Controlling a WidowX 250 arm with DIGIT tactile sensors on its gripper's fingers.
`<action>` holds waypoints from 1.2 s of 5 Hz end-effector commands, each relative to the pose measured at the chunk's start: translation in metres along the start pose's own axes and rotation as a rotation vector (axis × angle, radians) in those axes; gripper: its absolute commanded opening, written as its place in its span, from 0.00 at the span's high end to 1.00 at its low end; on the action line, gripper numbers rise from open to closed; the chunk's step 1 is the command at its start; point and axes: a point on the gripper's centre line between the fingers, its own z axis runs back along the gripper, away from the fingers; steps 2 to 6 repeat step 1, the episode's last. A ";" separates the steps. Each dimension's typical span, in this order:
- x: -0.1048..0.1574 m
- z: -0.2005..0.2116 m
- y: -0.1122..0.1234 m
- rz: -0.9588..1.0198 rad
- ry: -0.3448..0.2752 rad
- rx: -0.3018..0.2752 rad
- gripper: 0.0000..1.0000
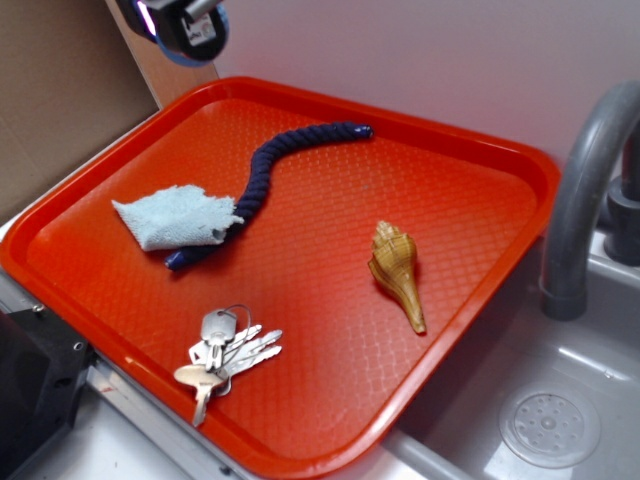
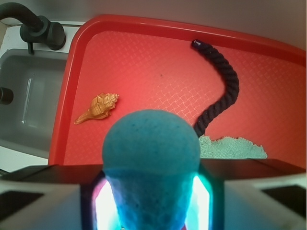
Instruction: Grab the blue ball.
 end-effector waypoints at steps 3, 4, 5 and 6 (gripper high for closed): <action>0.007 0.017 -0.007 -0.012 -0.053 -0.008 1.00; 0.007 0.017 -0.007 -0.012 -0.053 -0.008 1.00; 0.007 0.017 -0.007 -0.012 -0.053 -0.008 1.00; 0.007 0.017 -0.007 -0.012 -0.053 -0.008 1.00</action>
